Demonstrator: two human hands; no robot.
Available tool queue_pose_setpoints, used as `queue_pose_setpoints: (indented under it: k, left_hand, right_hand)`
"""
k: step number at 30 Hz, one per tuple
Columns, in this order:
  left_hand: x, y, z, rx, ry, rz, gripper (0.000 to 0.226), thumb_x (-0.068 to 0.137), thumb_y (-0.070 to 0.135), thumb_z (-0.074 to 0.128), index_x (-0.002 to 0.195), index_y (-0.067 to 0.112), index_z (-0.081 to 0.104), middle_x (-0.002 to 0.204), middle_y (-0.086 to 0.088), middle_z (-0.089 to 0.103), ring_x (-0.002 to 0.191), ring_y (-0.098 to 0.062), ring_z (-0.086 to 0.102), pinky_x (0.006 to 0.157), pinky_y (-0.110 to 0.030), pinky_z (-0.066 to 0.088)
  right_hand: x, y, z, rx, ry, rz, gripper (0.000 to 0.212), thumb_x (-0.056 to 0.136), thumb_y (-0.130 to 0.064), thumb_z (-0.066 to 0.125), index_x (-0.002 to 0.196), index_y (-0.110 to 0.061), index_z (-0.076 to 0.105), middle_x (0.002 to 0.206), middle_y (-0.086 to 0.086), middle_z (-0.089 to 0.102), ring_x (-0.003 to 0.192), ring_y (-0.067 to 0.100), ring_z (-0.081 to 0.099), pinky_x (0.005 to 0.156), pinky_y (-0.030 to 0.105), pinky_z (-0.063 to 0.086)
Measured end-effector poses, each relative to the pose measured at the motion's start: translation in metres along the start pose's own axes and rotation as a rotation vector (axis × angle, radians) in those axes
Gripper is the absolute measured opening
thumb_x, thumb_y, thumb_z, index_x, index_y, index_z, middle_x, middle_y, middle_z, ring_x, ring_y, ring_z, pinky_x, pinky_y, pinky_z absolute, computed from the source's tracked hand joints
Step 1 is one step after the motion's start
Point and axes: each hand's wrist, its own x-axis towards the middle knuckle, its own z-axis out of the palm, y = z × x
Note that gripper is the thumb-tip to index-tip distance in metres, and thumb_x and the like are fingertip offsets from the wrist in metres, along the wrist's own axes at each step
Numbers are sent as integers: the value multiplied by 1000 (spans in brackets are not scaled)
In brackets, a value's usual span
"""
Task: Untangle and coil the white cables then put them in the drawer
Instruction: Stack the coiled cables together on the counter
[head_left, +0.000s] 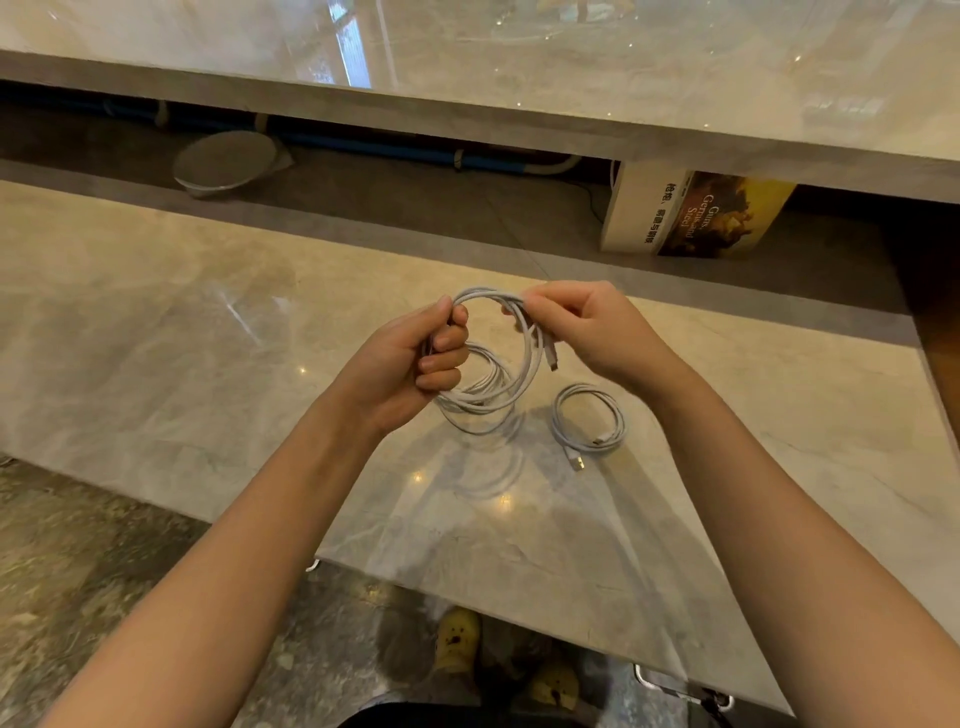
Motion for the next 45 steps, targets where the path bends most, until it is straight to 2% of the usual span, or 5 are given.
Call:
queue_pose_setpoints:
  k: [11, 19, 31, 39, 45]
  left_hand:
    - [-8, -1, 12, 233, -38, 8, 27, 98, 22, 34, 79, 13, 50, 49, 7, 35, 45, -9, 39, 75, -32, 39]
    - [-11, 5, 20, 204, -1, 49, 27, 99, 22, 34, 80, 12, 51, 48, 8, 33, 42, -6, 35, 61, -24, 46]
    - [3, -8, 31, 161, 182, 258, 32, 102, 24, 31, 77, 11, 45, 51, 5, 31, 42, -5, 24, 40, -16, 25]
    - [4, -14, 36, 409, 280, 320, 32, 102, 27, 31, 78, 12, 46, 52, 8, 36, 47, -6, 30, 45, -17, 31]
    - [6, -21, 48, 453, 415, 359, 32, 102, 28, 32, 79, 13, 48, 57, 3, 36, 51, -7, 33, 50, -21, 33]
  right_hand:
    - [7, 4, -25, -514, 416, -354, 22, 94, -19, 51, 96, -7, 70, 91, 11, 60, 78, 15, 52, 66, 25, 42]
    - [2, 6, -49, -544, 455, -366, 22, 94, -16, 51, 98, -5, 70, 91, 12, 62, 80, 13, 51, 69, 27, 44]
    - [-29, -9, 18, 782, 85, 362, 22, 94, -13, 49, 84, -3, 65, 80, 15, 70, 74, 24, 69, 76, 35, 58]
    - [-31, -5, 24, 934, 34, 418, 37, 99, -33, 37, 85, -8, 62, 76, 9, 63, 78, 20, 61, 82, 37, 51]
    - [-29, -6, 40, 389, 180, 274, 15, 83, -10, 62, 87, -18, 50, 76, 6, 50, 72, 21, 49, 69, 37, 45]
